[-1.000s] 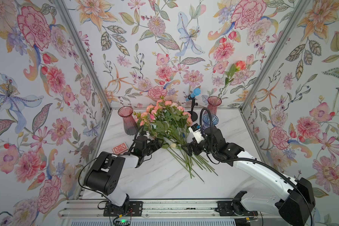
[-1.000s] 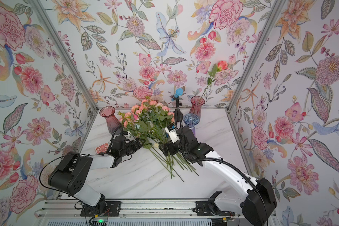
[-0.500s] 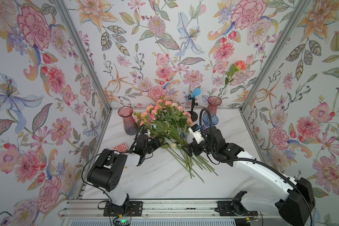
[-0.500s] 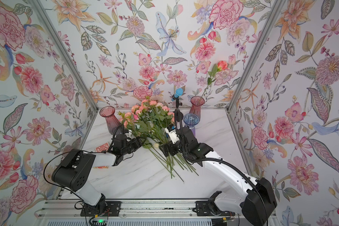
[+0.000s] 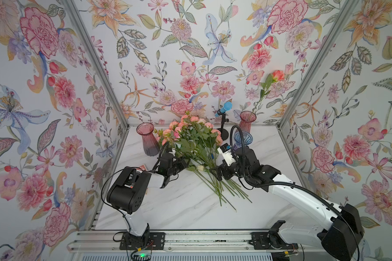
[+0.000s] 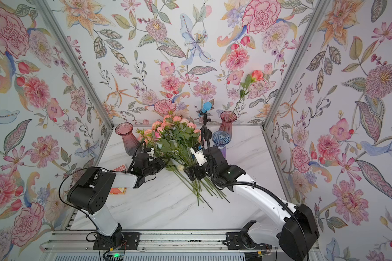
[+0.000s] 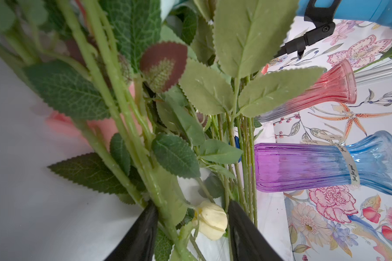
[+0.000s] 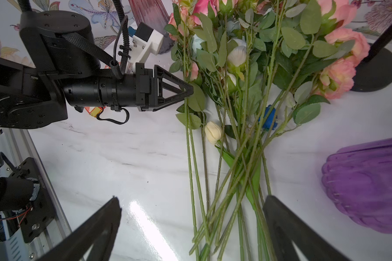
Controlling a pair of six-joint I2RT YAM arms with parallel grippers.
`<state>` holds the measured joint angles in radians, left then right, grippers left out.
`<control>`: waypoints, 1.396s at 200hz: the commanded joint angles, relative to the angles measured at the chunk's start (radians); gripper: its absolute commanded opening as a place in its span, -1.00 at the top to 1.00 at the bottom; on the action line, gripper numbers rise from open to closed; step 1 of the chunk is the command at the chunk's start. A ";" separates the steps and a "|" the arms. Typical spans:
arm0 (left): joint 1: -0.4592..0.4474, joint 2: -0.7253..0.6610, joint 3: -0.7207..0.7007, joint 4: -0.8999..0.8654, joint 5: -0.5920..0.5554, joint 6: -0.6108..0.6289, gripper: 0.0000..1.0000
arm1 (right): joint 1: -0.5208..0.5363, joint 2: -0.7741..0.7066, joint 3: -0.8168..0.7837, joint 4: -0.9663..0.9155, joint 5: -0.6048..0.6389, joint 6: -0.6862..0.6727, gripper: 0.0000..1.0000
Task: Place the pink flowers into the vase
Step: Pick up the flower at the center of the board.
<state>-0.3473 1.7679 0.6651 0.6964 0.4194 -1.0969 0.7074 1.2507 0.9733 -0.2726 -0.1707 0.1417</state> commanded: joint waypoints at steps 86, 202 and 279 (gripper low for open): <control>-0.009 0.057 0.068 -0.053 -0.019 0.078 0.54 | 0.013 0.018 0.012 0.033 0.006 -0.007 -0.99; -0.005 -0.103 0.057 -0.159 -0.030 0.179 1.00 | 0.056 0.049 0.009 0.035 0.010 0.008 -0.99; 0.037 -0.195 0.152 -0.224 0.021 0.264 1.00 | 0.071 0.075 0.073 0.037 -0.008 -0.007 -0.99</control>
<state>-0.3260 1.6104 0.7536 0.4980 0.4168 -0.9115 0.7750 1.3064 0.9901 -0.2504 -0.1715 0.1425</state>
